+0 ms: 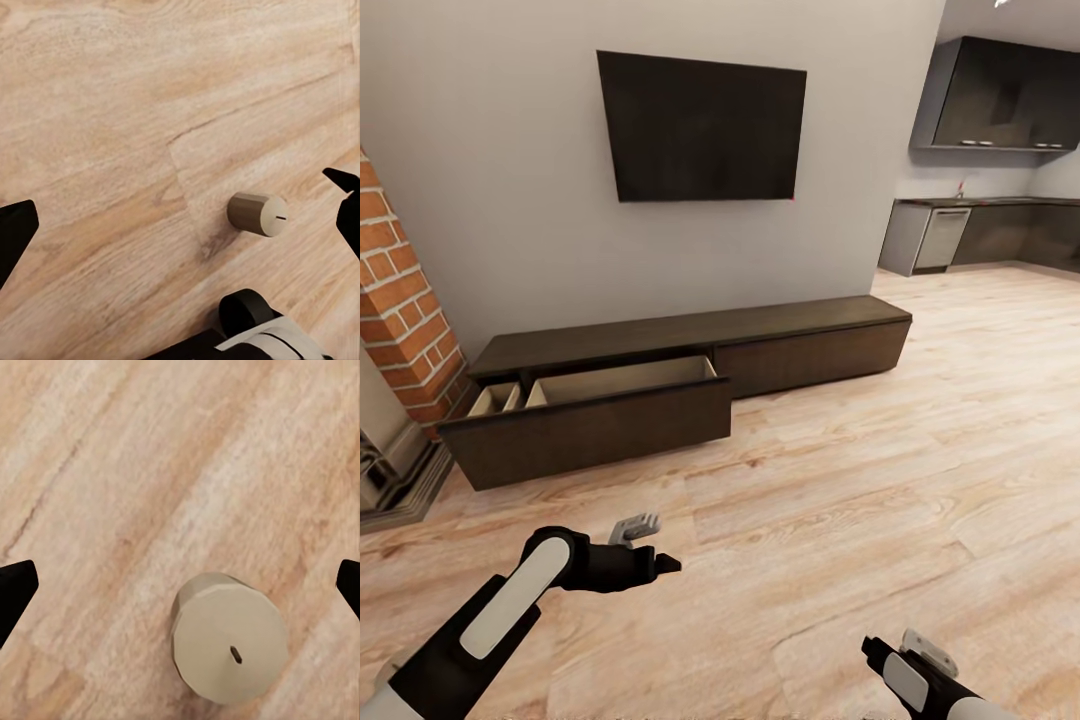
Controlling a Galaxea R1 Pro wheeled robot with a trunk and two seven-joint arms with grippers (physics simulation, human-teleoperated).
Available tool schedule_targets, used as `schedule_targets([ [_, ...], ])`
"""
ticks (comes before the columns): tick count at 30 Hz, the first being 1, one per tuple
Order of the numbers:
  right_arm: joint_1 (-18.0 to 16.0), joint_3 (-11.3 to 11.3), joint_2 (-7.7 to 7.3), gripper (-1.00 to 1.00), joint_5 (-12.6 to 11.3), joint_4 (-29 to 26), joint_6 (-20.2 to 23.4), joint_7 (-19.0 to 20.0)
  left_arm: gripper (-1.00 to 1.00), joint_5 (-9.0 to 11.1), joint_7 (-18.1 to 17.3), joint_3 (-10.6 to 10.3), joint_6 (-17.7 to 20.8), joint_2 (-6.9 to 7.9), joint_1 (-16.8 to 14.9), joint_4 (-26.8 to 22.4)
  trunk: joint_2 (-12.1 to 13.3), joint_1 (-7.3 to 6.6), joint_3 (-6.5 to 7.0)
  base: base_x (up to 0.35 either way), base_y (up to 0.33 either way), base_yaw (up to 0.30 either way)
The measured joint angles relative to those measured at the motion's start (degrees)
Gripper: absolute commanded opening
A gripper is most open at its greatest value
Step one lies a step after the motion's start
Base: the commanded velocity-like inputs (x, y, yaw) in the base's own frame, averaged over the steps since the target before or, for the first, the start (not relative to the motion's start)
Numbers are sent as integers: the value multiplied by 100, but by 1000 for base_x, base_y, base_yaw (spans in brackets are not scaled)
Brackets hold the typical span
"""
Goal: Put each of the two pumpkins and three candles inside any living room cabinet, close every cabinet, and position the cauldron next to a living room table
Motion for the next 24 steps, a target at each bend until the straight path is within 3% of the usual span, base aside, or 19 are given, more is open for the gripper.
schedule_targets([
  [20, 0, 0, 7, 100, 0, 0, -3, -9, 100, -7, -6, -33, -7, -41, 0, 0, -802, 439, -359, 0, 0, 0],
  [24, 0, 0, 6, 100, 0, 0, -3, -9, 100, 7, -8, -38, -5, -45, 0, -3, -804, 440, -360, 0, 0, 0],
])
